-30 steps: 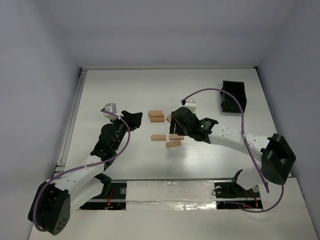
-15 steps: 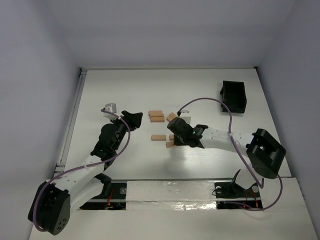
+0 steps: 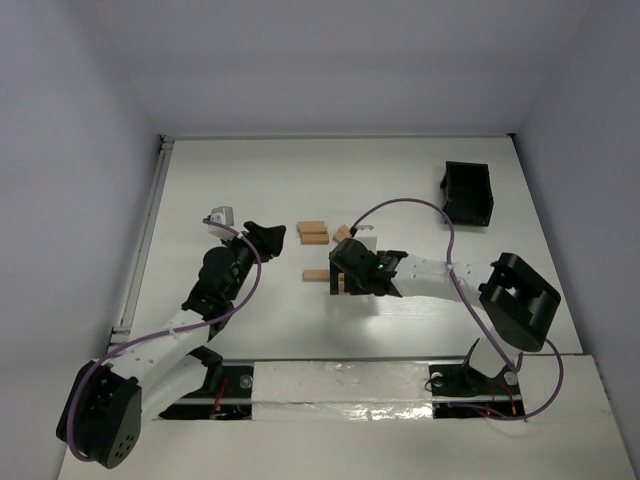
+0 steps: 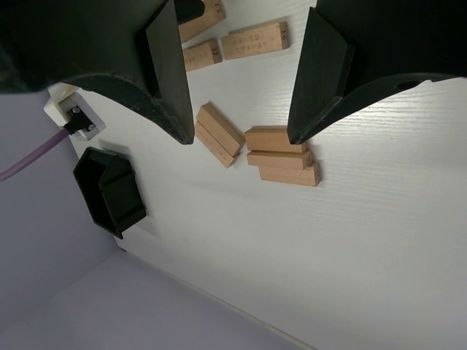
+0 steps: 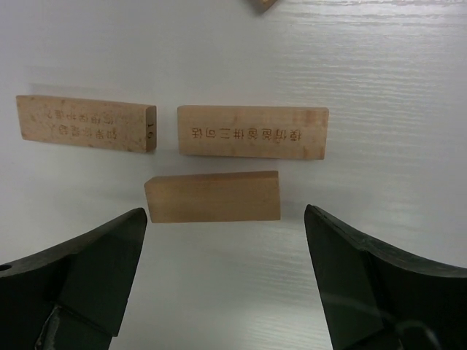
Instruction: Build the wood block tower
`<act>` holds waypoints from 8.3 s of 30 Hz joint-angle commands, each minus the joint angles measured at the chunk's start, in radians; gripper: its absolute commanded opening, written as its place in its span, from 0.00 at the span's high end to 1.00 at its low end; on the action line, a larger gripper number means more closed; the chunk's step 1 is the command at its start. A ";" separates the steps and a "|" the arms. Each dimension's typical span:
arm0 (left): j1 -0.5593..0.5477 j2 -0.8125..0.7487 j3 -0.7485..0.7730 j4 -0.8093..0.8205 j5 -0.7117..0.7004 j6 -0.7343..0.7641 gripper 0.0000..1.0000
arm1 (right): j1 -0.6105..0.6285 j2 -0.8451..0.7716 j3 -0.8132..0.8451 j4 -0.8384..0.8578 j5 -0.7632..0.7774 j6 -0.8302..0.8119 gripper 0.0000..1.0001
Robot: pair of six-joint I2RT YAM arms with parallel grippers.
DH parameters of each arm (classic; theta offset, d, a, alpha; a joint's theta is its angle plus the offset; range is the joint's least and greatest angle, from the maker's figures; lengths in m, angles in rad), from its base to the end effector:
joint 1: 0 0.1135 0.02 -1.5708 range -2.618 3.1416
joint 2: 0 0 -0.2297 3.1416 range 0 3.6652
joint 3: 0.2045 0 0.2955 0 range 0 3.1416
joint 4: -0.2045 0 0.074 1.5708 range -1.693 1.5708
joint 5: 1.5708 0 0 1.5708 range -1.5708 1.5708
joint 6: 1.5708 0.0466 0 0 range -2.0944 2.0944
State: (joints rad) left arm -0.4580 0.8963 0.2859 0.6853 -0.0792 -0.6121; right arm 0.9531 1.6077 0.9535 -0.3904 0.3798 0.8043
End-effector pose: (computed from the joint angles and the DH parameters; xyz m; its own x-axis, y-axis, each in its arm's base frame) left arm 0.2422 -0.1153 0.1852 -0.1577 -0.5609 -0.8128 0.3414 0.7413 -0.5778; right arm 0.2188 0.2782 0.1132 -0.8151 0.0079 -0.5793 -0.0896 0.9862 0.1394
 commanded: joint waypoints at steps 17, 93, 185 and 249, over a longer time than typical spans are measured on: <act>0.004 0.018 0.032 0.056 0.016 0.003 0.49 | 0.015 0.124 0.111 -0.010 -0.015 -0.086 0.01; 0.004 0.055 0.041 0.057 0.039 0.002 0.50 | -0.335 0.213 0.311 0.100 -0.261 -0.353 0.16; 0.004 0.099 0.052 0.060 0.058 0.002 0.50 | -0.214 0.291 0.295 0.027 -0.019 -0.268 0.18; 0.004 0.015 0.032 0.028 -0.011 0.003 0.62 | -0.140 0.210 0.431 0.012 -0.056 -0.249 0.81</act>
State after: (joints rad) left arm -0.4580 0.9482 0.2890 0.6823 -0.0574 -0.6121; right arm 0.7769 1.7950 1.3087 -0.4114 0.3485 0.5648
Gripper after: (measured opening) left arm 0.406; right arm 0.247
